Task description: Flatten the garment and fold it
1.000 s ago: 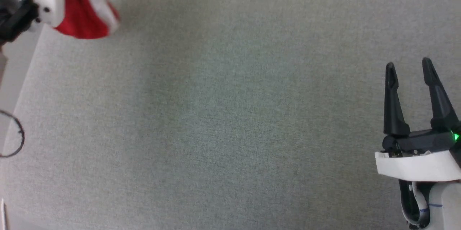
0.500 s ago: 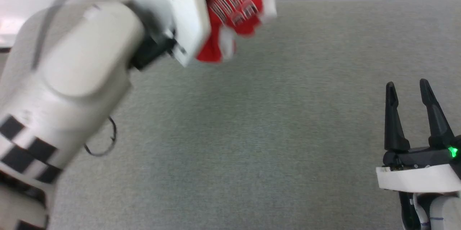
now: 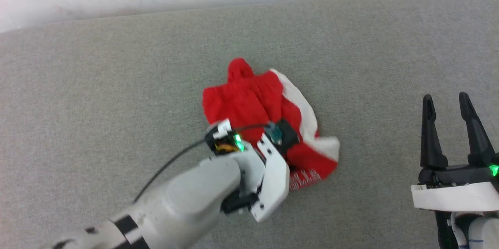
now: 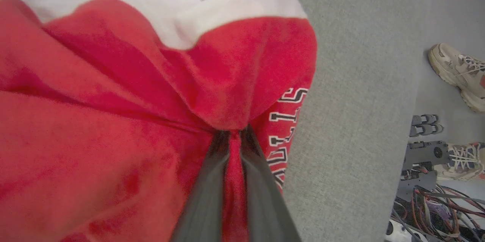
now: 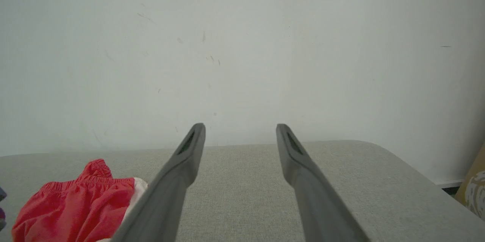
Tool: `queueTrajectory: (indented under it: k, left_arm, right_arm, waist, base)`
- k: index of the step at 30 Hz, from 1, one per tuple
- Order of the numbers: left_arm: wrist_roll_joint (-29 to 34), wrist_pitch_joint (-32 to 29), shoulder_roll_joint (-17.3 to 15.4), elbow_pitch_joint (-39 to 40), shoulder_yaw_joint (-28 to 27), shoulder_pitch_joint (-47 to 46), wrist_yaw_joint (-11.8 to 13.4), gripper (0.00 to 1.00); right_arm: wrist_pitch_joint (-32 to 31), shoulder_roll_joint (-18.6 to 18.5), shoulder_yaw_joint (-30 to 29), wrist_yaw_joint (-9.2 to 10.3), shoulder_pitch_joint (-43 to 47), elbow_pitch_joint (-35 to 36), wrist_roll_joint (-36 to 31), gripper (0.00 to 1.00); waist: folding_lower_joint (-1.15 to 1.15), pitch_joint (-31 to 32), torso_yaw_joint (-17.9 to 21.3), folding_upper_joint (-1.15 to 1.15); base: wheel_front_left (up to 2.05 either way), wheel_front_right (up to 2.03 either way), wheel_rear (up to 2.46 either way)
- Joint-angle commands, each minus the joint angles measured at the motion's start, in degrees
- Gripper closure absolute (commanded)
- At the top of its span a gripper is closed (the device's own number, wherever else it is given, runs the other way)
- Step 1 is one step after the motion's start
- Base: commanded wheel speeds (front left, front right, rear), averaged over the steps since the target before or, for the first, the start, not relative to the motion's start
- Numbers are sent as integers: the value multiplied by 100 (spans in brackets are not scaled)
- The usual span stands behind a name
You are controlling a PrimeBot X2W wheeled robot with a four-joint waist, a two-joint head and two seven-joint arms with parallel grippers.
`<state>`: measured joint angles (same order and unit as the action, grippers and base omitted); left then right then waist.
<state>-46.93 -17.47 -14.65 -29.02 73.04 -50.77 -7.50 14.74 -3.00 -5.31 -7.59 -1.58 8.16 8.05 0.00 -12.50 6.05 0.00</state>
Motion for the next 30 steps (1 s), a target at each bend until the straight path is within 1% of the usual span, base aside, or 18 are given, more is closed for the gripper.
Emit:
queueTrajectory:
  k: [1,3,4,5,7,10,12,13,14,16,18,20,21,23,25,27,29,30]
  left_arm:
    - [53,-104,58,2,25,277,1,100]
    - [149,-191,97,60,28,482,1,100]
    - [195,-149,82,60,28,503,1,92]
    - [258,28,63,31,29,456,1,0]
    - [252,529,65,-90,20,341,1,0]
    - [247,1344,114,-143,-164,196,3,0]
    - [297,1877,151,-112,-351,146,56,0]
    - [256,2154,172,-73,-500,156,110,0]
    - [235,2428,173,-46,-661,158,215,0]
    - [421,2901,89,-22,-868,94,535,0]
    - [553,3147,23,30,-1150,119,893,0]
    - [735,3235,-51,250,-1671,219,1341,0]
    - [954,3240,-111,470,-1940,314,1543,0]
    - [1347,3243,-187,963,-2568,700,1936,0]
    - [1764,3245,-255,1342,-3101,1176,2260,0]
    - [2166,3245,-272,1661,-3571,1654,2539,0]
    - [2441,3246,-191,2014,-4042,2112,2671,0]
    - [2579,3246,-161,2164,-4262,2340,2697,0]
  right_arm:
    - [26,13,0,10,47,-40,10,0]
    - [26,13,12,10,53,-66,3,0]
    - [26,13,22,10,59,-75,-7,0]
    - [26,13,23,10,68,-81,-16,0]
    - [26,13,16,10,97,-94,-32,0]
    - [26,13,-20,10,173,-108,-41,0]
    - [26,13,-40,10,240,-108,-42,0]
    - [26,13,-41,10,271,-108,-43,0]
    - [26,13,-41,10,298,-109,-49,0]
    - [26,13,-40,10,339,-107,-53,0]
    - [26,13,-58,10,377,-106,-51,0]
    - [26,13,-57,10,413,-102,-48,0]
    - [26,13,-47,10,433,-98,-50,0]
    - [26,13,-46,10,467,-85,-56,0]
    - [26,13,-59,10,507,-80,-78,0]
    - [26,13,-97,10,548,-90,-123,0]
    - [26,13,-189,10,579,-110,-159,0]
    - [26,13,-228,10,590,-123,-159,0]
  waist:
    - [0,0,-35,0]
    - [0,37,-103,0]
    - [0,62,-140,0]
    - [0,99,-184,0]
    - [0,192,-267,0]
    - [0,360,-400,0]
    - [0,461,-501,0]
    - [0,508,-552,0]
    - [0,547,-597,0]
    - [0,614,-671,0]
    - [0,680,-746,0]
    - [0,729,-790,0]
    - [0,746,-804,0]
    - [0,765,-836,0]
    - [0,790,-867,0]
    - [0,821,-891,0]
    - [0,849,-912,0]
    - [0,864,-917,0]
  base:
    - [0,0,0]
    - [0,0,0]
    - [0,0,0]
    - [0,0,0]
    - [0,0,0]
    - [0,0,0]
    - [0,0,0]
    - [0,0,0]
    - [0,0,0]
    - [0,0,0]
    - [0,0,0]
    - [0,0,0]
    - [0,0,0]
    - [0,0,0]
    - [0,0,0]
    - [0,0,0]
    - [0,0,0]
    - [0,0,0]
